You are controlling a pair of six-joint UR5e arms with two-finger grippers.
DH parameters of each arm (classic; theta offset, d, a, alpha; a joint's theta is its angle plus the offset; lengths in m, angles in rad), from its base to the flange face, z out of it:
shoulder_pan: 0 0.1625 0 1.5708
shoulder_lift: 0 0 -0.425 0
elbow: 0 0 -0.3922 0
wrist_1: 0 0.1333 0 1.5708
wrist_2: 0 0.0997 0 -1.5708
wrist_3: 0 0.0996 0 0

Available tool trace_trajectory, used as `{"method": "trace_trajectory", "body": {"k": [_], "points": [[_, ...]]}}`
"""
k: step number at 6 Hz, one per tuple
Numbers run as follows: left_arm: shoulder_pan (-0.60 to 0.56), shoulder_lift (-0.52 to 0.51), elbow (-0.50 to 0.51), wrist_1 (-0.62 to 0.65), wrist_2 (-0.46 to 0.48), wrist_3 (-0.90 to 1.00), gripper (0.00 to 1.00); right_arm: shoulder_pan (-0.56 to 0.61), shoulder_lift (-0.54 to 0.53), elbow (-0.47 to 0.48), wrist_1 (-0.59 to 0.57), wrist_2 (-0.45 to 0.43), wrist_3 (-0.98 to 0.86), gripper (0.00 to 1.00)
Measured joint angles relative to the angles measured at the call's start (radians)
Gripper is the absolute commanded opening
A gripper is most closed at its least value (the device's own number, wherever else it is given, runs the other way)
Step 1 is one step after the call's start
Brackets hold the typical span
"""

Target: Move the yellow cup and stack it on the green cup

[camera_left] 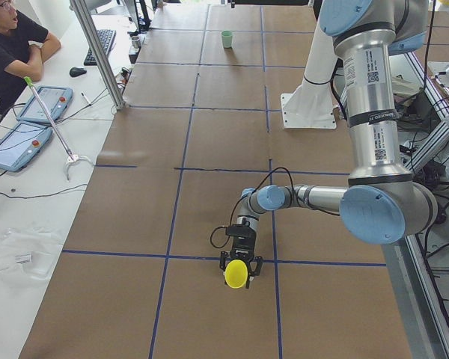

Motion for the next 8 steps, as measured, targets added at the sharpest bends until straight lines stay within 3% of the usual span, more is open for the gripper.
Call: {"method": "trace_trajectory", "body": {"k": [3, 6, 8], "points": [[-0.084, -0.127, 0.029, -0.370, 0.152, 0.401, 0.06, -0.001, 0.002, 0.008, 0.001, 0.019, 0.002, 1.00], [-0.135, -0.329, 0.100, -0.653, 0.169, 0.781, 0.07, -0.020, 0.031, 0.016, 0.002, 0.030, 0.004, 1.00], [-0.138, -0.459, 0.104, -0.753, 0.166, 1.000, 0.08, -0.036, 0.050, 0.021, 0.002, 0.030, 0.008, 1.00]]}}
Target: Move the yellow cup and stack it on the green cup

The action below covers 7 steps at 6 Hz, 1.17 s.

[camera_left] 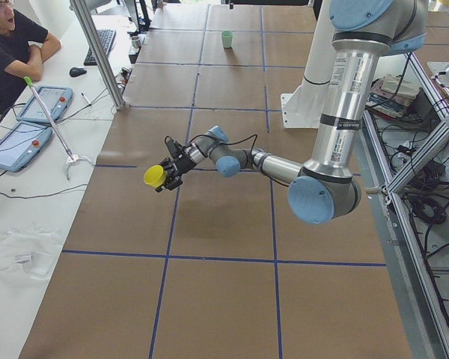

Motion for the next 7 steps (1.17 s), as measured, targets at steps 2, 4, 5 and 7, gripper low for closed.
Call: {"method": "trace_trajectory", "body": {"k": [2, 4, 5, 7], "points": [[0.024, -0.094, -0.006, -0.064, -0.012, 0.210, 0.06, -0.062, 0.086, 0.001, 0.000, -0.004, 0.076, 1.00], [0.088, -0.137, -0.013, -0.203, -0.124, 0.388, 0.06, -0.148, 0.210, 0.003, 0.000, -0.015, 0.230, 1.00], [0.120, -0.140, -0.015, -0.279, -0.206, 0.416, 0.07, -0.172, 0.261, 0.004, 0.000, -0.022, 0.294, 1.00], [0.205, -0.152, -0.019, -0.424, -0.282, 0.510, 0.16, -0.238, 0.354, 0.005, 0.000, -0.060, 0.415, 1.00]]}}
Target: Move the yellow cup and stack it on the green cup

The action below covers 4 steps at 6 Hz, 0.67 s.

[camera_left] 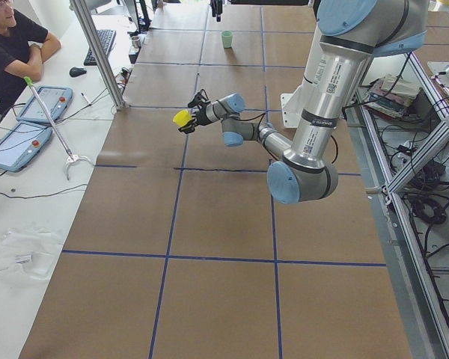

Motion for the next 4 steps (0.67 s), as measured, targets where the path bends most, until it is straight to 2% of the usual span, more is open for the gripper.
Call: {"method": "trace_trajectory", "body": {"k": [2, 3, 4], "points": [[0.079, -0.016, -0.001, -0.155, 0.004, 0.103, 0.15, -0.118, 0.107, -0.006, -0.002, -0.104, 0.162, 1.00], [0.137, -0.031, 0.000, -0.221, 0.043, 0.146, 0.10, -0.170, 0.158, -0.009, -0.003, -0.141, 0.258, 1.00], [0.197, -0.044, 0.002, -0.282, 0.101, 0.176, 0.09, -0.214, 0.198, -0.014, -0.003, -0.154, 0.352, 1.00]]}}
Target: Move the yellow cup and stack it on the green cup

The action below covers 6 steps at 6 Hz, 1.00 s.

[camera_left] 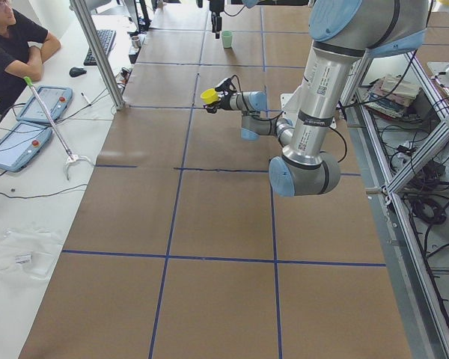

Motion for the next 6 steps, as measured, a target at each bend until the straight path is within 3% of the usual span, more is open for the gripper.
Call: {"method": "trace_trajectory", "body": {"k": [1, 2, 6], "points": [[0.046, -0.008, 0.000, -0.030, 0.056, 0.011, 0.05, -0.038, 0.044, -0.015, 0.000, -0.006, 0.093, 1.00], [0.076, -0.019, 0.002, -0.042, 0.100, 0.014, 0.07, -0.075, 0.092, -0.034, 0.001, -0.022, 0.174, 1.00], [0.110, -0.087, 0.011, -0.043, 0.129, 0.213, 0.07, -0.180, 0.234, -0.108, 0.001, -0.082, 0.368, 1.00]]}}
